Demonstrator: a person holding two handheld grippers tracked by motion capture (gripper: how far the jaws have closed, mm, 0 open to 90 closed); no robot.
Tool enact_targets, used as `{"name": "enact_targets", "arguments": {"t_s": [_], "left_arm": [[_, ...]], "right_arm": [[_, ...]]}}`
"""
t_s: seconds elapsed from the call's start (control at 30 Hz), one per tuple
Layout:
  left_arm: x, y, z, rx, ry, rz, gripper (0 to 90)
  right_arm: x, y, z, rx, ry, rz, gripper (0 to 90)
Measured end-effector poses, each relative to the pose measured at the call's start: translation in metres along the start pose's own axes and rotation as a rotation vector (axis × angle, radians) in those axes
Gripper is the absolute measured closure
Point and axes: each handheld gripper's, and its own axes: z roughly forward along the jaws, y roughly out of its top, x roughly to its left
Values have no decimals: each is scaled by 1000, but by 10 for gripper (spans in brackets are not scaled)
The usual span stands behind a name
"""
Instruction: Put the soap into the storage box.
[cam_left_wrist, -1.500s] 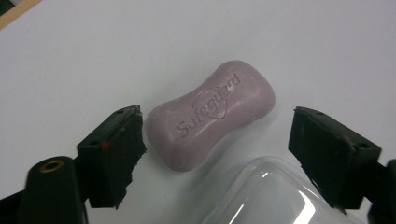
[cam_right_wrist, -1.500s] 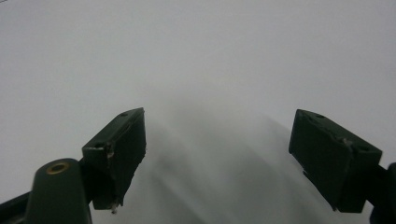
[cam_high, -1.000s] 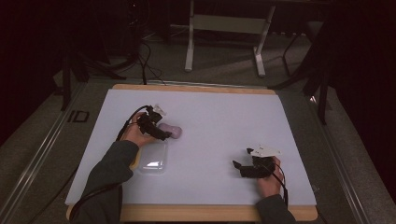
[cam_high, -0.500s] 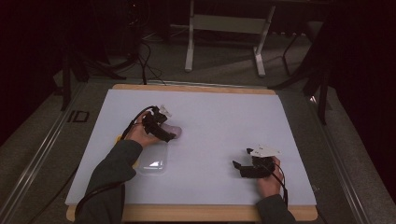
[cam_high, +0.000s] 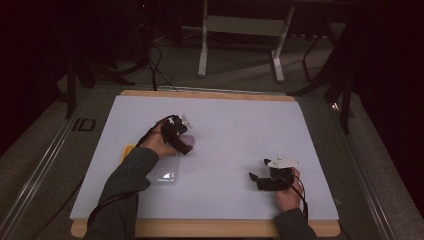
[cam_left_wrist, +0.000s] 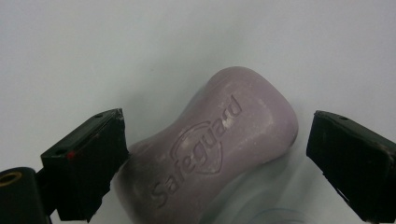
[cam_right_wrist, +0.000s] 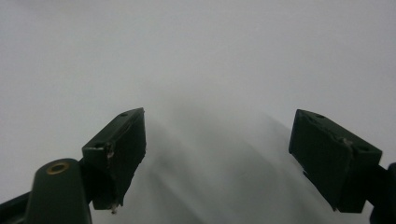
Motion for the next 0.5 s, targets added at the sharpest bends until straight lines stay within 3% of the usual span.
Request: {"name": "enact_targets", "arguments": {"t_s": [0.23, 0.33, 0.5], "left_arm": [[5, 4, 7, 20, -11, -20, 96], [10, 5, 10, 4, -30, -68, 122], [18, 7, 15, 2, -22, -141, 156]], "right_arm": [[0, 0, 0, 1, 0, -3, 184], [0, 0, 0, 1, 0, -4, 184], [0, 0, 0, 1, 1, -4, 184]]}}
